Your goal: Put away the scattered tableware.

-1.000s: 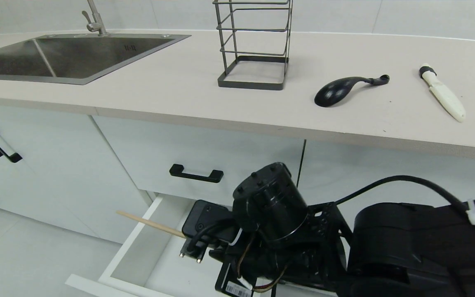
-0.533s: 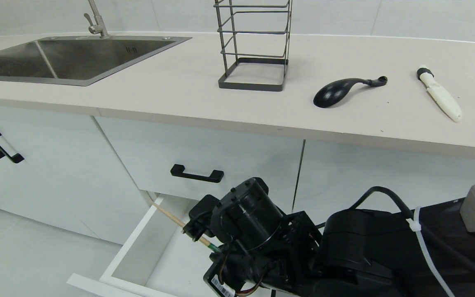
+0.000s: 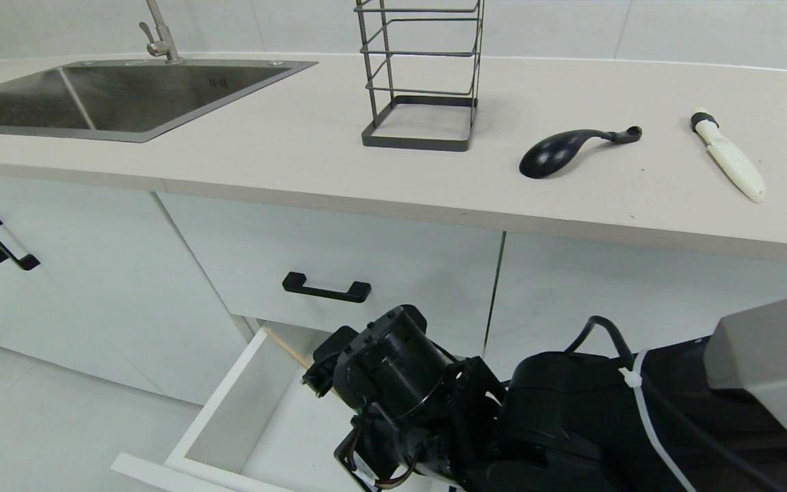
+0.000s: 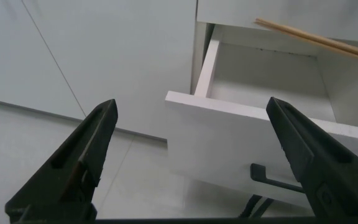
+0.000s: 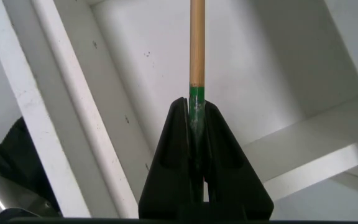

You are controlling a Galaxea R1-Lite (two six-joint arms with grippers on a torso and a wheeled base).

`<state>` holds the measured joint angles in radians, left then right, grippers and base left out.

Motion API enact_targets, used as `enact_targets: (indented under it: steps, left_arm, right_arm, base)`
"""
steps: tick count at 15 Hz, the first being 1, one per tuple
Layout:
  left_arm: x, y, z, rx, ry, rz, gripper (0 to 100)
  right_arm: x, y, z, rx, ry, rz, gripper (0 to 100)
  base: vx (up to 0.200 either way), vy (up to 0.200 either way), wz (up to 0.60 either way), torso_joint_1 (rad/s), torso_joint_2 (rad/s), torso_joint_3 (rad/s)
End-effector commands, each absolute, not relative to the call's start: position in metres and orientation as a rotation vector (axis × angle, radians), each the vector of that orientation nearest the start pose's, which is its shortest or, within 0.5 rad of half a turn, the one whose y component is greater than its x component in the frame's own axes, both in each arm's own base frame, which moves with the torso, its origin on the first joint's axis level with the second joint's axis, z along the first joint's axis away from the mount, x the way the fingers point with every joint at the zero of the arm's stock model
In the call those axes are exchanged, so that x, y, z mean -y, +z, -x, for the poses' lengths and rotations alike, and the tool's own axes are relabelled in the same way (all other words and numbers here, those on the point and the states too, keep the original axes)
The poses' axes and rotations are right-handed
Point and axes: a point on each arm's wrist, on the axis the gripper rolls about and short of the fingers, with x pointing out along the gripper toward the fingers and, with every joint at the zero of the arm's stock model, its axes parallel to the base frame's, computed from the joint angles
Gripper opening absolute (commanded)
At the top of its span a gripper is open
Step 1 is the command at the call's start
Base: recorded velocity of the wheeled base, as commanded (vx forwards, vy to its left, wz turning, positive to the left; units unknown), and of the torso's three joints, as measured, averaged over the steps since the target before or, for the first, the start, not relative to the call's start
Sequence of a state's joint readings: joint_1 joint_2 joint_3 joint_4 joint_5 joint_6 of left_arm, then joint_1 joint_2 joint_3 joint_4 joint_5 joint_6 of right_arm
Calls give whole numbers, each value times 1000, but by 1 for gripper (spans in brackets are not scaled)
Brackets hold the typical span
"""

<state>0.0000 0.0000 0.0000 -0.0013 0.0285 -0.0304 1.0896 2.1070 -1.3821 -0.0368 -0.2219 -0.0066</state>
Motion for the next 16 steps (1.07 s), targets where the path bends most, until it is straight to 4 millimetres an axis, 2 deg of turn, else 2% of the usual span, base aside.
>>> enact_targets:
  steps: [1, 5, 16]
  left_arm:
    - [-1, 76, 23, 2, 29, 31, 100]
    - [-1, 76, 23, 2, 29, 31, 100]
    - [-1, 76, 23, 2, 29, 31, 100]
  right_arm:
    - [-372, 121, -201, -573, 828, 451, 0]
    - [-377, 106, -204, -592, 795, 480, 0]
    - [-388, 78, -233, -617, 738, 486, 0]
  base:
    - [0, 0, 0, 0, 0, 0]
    - [0, 0, 0, 0, 0, 0]
    - [0, 0, 0, 0, 0, 0]
